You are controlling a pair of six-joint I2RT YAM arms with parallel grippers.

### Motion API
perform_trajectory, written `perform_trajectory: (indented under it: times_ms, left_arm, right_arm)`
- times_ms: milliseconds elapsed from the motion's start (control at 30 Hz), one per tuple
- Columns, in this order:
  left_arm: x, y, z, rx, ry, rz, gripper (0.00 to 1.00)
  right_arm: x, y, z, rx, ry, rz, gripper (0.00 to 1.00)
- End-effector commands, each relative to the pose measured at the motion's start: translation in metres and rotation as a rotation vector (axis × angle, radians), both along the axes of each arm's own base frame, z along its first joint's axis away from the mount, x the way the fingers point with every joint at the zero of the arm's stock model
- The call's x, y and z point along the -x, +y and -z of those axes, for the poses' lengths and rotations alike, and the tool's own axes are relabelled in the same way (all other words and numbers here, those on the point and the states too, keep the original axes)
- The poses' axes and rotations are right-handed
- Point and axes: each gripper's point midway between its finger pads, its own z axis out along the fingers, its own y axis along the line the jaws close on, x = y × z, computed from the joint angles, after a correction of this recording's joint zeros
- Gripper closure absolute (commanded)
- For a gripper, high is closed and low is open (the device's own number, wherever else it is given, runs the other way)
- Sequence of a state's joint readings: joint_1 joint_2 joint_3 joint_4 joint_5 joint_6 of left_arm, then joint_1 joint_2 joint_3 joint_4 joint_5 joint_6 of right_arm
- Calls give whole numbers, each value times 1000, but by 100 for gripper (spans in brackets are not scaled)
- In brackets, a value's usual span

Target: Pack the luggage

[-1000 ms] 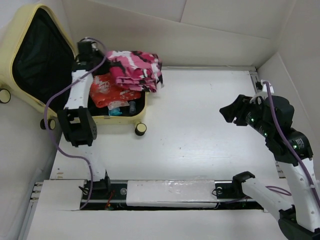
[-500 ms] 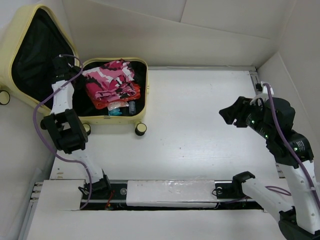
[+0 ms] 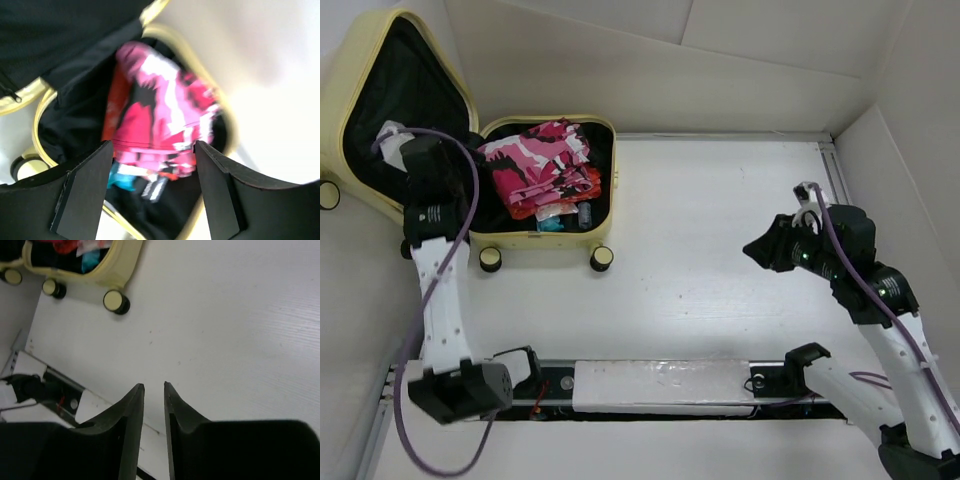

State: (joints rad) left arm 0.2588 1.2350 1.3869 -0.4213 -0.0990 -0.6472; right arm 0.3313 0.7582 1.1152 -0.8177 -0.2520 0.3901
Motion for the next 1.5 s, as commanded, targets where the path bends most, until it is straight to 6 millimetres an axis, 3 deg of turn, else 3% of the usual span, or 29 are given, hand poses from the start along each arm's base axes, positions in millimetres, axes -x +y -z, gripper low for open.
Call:
perform_trajectory:
  times_ms: [0,33,200,267,367,400,500,533,567,667,700,733,800,967,1133,1300,1467]
  left_arm:
    - [44,10,-17,8,-38,-162,38]
    - [60,17,-28,-37,-40,-208,38]
    - [125,36,-49,-153,64,-378,38]
    - [152,44,-50,-196,108,-452,33]
    - [178,59,-43,-264,188,-563,28]
    - [176,64,-36,-294,242,-569,24]
    - [165,72,-27,-316,313,-590,24]
    - [149,74,-17,-299,355,-595,23]
    - [147,80,-17,-297,375,-619,23]
    - [127,94,-32,-319,393,-646,22]
    - [119,96,-52,-322,342,-652,22]
    - [113,98,-57,-328,338,-649,21]
    - [93,105,-48,-331,408,-651,21]
    - [104,112,-43,-331,440,-736,22]
    - [120,139,-39,-261,439,-775,22]
    - [106,148,-56,-268,393,-762,23]
    - [82,153,-53,-254,394,-725,27]
  right_arm:
    - [12,28,-10,-54,-74,-187,74]
    - [14,34,-3,-61,-57,-233,89]
    - [27,61,7,-99,-64,-390,99]
    - [34,73,9,-119,-56,-451,95]
    - [41,89,7,-138,-55,-526,66]
    - [44,93,5,-145,-61,-548,52]
    - [48,103,8,-144,-49,-588,41]
    - [46,104,12,-140,-36,-587,39]
    - [49,106,12,-134,-44,-605,38]
    - [50,111,18,-121,-29,-630,37]
    - [52,113,23,-110,-14,-642,37]
    - [52,113,23,-110,-14,-642,37]
    - [53,113,25,-101,-7,-640,37]
    - [45,109,30,-60,-8,-599,37]
    - [45,108,31,-54,-15,-603,37]
    - [47,110,27,-57,-23,-612,37]
    - [47,110,33,-48,4,-612,37]
